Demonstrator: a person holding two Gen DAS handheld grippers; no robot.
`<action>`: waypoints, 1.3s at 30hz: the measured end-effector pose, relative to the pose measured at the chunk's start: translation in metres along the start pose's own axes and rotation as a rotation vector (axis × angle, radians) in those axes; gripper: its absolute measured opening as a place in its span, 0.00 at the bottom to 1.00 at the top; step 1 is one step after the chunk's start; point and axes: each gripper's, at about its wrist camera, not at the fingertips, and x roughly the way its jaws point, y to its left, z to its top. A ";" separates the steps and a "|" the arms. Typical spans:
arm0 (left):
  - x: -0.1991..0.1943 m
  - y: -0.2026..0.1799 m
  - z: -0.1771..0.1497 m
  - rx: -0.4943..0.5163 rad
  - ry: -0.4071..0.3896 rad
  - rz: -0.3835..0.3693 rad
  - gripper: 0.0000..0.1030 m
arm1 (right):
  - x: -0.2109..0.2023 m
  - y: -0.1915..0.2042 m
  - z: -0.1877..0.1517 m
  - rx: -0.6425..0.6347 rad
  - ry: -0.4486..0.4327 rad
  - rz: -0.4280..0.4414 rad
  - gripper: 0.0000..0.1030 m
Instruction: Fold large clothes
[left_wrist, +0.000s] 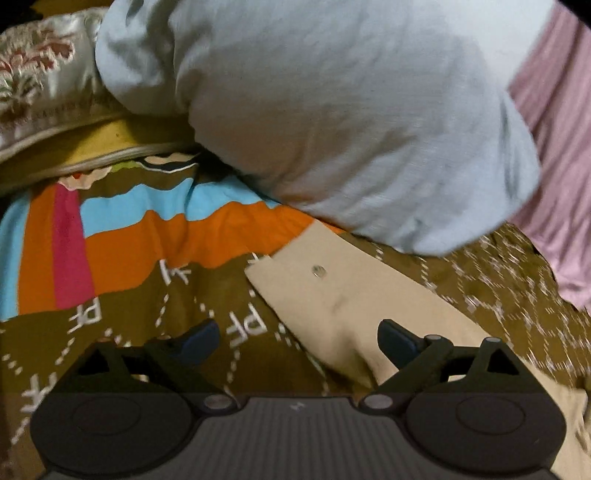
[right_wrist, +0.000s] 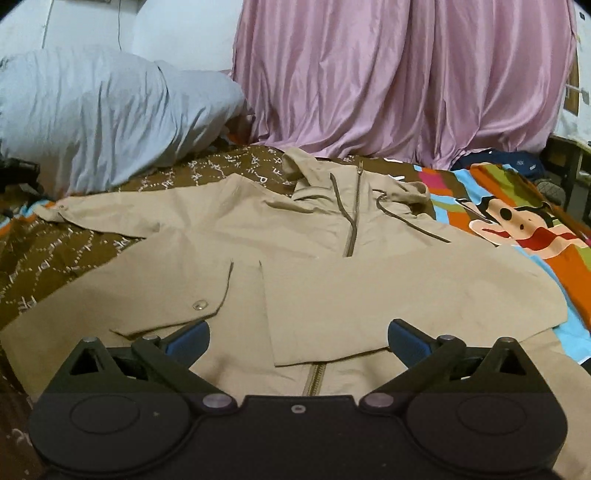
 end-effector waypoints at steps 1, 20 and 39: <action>0.010 0.001 0.003 -0.014 0.003 0.009 0.92 | 0.002 0.000 0.000 0.002 0.006 -0.009 0.99; 0.019 -0.002 0.028 -0.023 -0.092 0.020 0.09 | 0.019 0.008 -0.013 -0.053 0.089 -0.051 0.99; -0.224 -0.231 -0.013 0.385 -0.336 -0.547 0.08 | -0.044 -0.045 0.007 0.169 -0.076 0.011 0.99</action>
